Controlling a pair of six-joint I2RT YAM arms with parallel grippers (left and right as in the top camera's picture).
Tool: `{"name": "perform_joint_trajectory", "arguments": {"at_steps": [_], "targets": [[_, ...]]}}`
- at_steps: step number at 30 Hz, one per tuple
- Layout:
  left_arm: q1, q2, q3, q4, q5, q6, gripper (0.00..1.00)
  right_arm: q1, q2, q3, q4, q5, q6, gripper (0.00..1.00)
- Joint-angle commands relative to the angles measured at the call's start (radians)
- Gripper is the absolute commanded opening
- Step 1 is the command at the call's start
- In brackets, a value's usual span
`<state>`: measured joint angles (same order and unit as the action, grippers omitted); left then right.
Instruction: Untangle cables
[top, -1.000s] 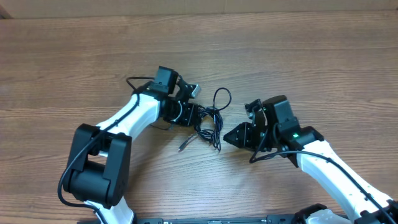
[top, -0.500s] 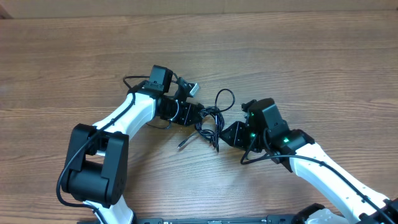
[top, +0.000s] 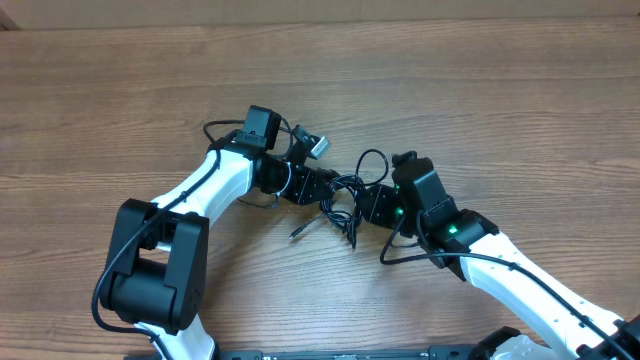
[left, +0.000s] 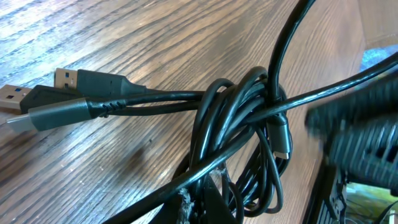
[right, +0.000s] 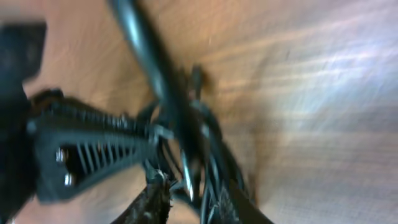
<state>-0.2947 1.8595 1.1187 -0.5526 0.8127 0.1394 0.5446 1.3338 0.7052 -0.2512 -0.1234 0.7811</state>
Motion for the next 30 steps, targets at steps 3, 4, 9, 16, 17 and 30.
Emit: {"name": "perform_joint_trajectory", "arguments": {"at_steps": [3, 4, 9, 16, 17, 30], "targets": [[-0.008, 0.005, 0.003, 0.004, 0.102, 0.052, 0.04, 0.003, 0.004, 0.027, 0.078, 0.211, 0.004, 0.33], [-0.008, 0.005, 0.003, 0.004, 0.112, 0.060, 0.04, 0.003, 0.004, 0.027, 0.096, 0.218, 0.004, 0.33], [-0.008, 0.005, 0.003, 0.009, 0.149, 0.079, 0.04, 0.003, 0.004, 0.027, 0.145, 0.210, 0.005, 0.22], [-0.008, 0.005, 0.003, 0.015, 0.127, 0.076, 0.04, 0.003, 0.003, 0.027, 0.144, 0.026, 0.004, 0.04], [-0.008, 0.005, 0.003, 0.015, 0.113, 0.064, 0.04, 0.003, 0.003, 0.027, 0.142, -0.024, 0.005, 0.04], [-0.008, 0.005, 0.003, 0.031, 0.041, -0.006, 0.04, 0.005, 0.004, 0.027, -0.026, -0.409, 0.005, 0.04]]}}
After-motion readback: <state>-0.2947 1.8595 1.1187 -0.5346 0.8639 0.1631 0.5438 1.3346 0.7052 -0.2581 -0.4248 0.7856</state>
